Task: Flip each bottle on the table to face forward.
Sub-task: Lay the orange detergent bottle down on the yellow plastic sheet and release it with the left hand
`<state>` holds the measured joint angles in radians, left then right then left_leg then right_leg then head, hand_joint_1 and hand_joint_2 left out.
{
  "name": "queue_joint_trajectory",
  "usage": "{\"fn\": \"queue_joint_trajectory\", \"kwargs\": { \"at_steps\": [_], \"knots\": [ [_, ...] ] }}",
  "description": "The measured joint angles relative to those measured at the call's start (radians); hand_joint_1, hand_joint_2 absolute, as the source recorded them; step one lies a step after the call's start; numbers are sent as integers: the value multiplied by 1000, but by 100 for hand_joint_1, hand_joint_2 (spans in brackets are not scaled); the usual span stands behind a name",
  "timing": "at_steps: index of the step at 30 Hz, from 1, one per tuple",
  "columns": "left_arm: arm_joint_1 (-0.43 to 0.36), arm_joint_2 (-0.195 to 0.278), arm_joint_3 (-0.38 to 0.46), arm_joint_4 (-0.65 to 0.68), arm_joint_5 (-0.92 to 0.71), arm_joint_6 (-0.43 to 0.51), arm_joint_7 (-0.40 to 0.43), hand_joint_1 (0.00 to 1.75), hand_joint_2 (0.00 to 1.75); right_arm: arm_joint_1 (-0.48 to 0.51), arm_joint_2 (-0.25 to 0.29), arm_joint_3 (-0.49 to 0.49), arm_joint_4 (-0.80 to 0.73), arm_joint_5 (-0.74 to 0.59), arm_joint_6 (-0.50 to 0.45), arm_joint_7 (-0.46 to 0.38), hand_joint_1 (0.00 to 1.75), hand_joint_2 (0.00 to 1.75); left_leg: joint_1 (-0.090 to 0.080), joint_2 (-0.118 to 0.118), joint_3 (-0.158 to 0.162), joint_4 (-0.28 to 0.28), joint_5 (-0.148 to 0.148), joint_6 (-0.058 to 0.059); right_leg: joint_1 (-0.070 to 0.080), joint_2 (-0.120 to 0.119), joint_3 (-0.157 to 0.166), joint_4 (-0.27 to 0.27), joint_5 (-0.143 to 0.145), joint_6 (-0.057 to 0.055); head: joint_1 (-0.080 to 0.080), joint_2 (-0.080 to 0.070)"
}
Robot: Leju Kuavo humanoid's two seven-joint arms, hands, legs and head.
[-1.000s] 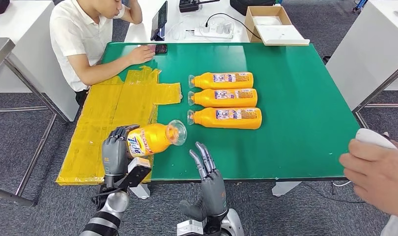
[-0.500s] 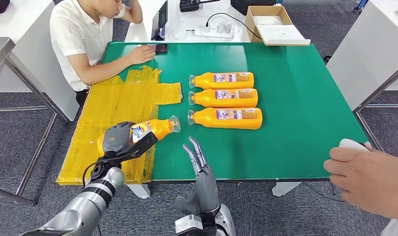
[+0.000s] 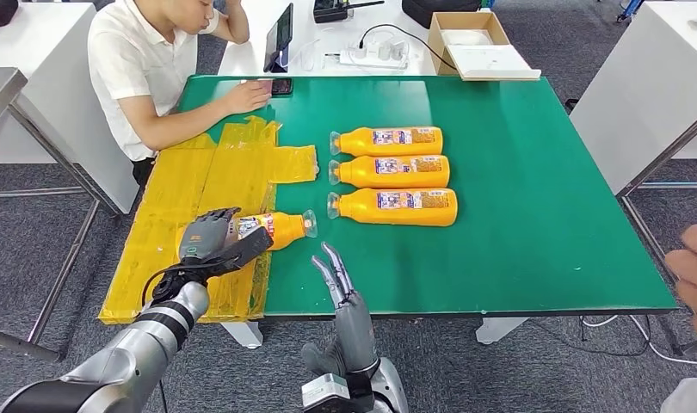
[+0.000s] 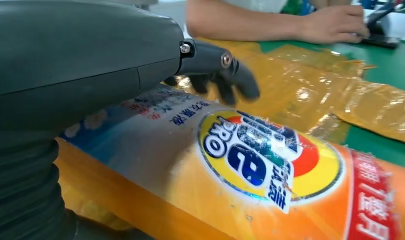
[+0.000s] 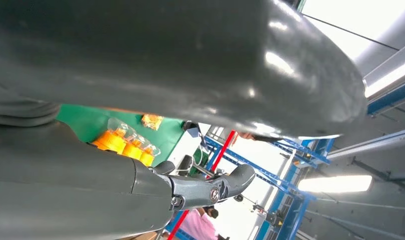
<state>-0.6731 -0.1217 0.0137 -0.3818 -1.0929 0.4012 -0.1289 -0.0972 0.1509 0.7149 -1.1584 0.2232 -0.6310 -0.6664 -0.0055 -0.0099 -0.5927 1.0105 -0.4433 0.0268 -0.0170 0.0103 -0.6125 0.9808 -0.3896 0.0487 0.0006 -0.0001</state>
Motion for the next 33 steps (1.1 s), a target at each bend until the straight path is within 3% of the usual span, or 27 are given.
{"fn": "queue_joint_trajectory", "kwargs": {
  "at_steps": [7,17,21,27,31,33],
  "knots": [
    [7,-14,0,-21,180,-163,-203,0,0,2,-4,1,5,-15,1,0,0,0,-1,-1,0,0,0,0,-1,0,1,0,0,0,0,0],
    [59,-37,-7,-91,320,-271,-330,0,0,6,-8,1,5,-29,2,0,0,0,0,0,1,0,0,0,0,0,1,0,0,0,0,0],
    [135,-59,-36,-197,465,-205,-403,0,0,11,-14,1,5,-32,2,0,0,0,0,0,-1,0,0,0,0,0,0,0,0,0,0,0],
    [261,-89,-108,-469,631,36,-478,0,0,21,-31,1,5,-33,0,0,0,0,-1,-1,-3,0,0,1,0,0,-1,-1,0,0,0,0],
    [299,-95,-138,-568,638,52,-486,0,175,22,-35,1,5,-33,0,0,0,0,-1,-1,-3,0,-1,1,0,0,-2,-1,0,0,0,0],
    [319,-96,-152,-614,669,91,-508,0,175,23,-36,1,5,-30,-1,0,0,0,0,0,-3,0,-1,1,0,0,-2,-1,0,0,0,0]
  ]
}}
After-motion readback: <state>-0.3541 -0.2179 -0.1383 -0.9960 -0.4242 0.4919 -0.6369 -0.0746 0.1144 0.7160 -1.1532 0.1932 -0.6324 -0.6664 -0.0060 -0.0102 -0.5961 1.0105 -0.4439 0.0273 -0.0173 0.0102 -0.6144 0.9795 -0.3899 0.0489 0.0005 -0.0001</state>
